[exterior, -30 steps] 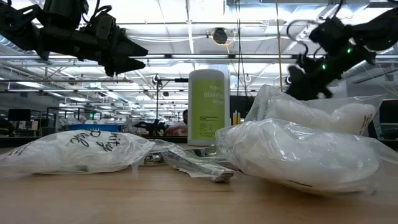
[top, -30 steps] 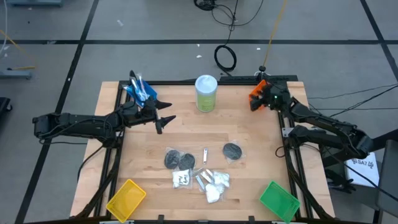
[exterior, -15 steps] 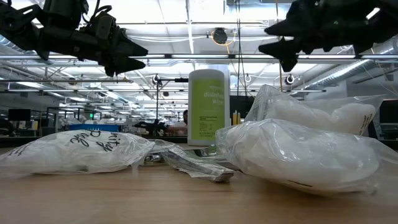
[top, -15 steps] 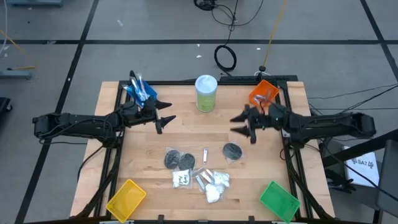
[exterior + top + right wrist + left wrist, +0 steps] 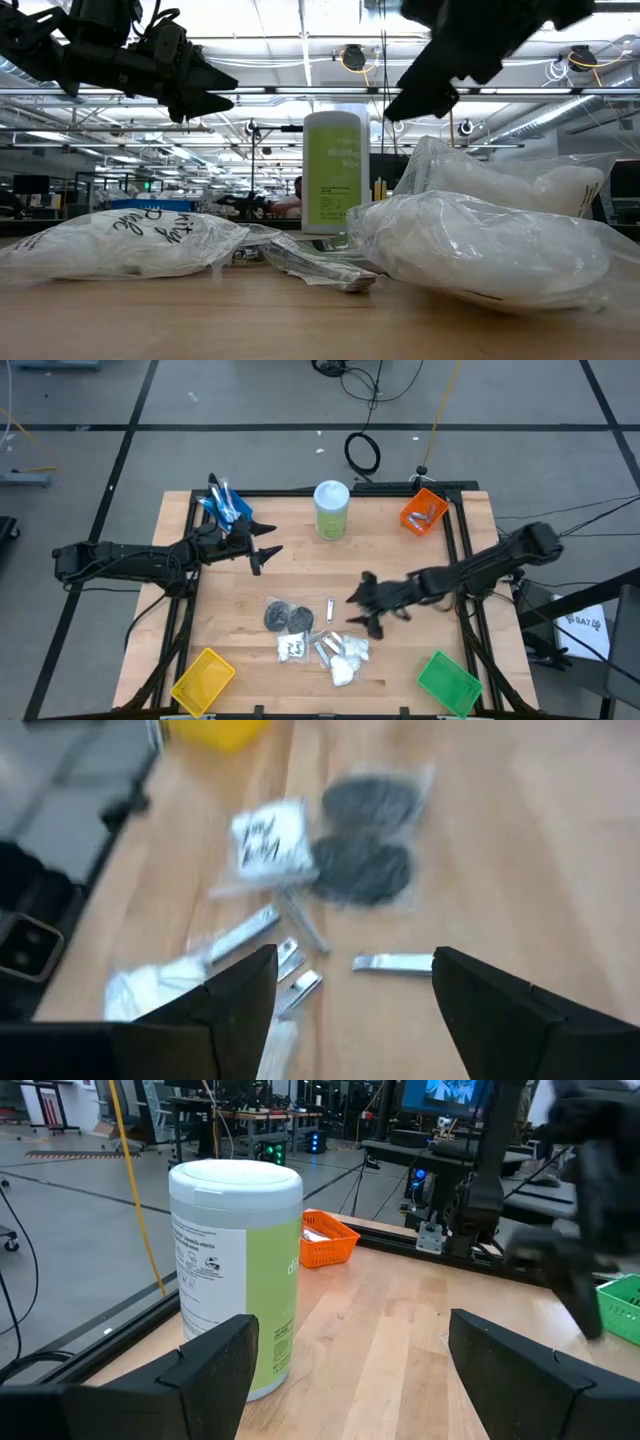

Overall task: Pick & Place Travel size toiletries
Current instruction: Put the nail cutter into the orange bin

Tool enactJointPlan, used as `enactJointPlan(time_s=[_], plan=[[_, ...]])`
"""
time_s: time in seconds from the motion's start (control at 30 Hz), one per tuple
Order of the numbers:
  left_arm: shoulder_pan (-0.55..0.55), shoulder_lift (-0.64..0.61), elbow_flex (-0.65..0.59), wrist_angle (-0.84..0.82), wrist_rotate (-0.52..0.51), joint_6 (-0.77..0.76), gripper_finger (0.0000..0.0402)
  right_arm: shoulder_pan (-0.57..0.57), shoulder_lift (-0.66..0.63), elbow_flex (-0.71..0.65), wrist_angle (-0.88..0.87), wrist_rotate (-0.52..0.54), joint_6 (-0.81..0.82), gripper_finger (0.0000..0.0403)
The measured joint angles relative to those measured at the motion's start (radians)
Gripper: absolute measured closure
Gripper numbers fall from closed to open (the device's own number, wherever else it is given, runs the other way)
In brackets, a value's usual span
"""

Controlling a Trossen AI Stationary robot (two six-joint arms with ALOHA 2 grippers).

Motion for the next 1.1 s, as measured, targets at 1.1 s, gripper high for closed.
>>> enactJointPlan(time_s=[1.1], plan=[[0.000, 0.000, 0.000, 0.000, 0.000, 0.000, 0.0080, 0.067, 0.454, 0.420, -0.650, 0.197, 0.120, 0.0156]])
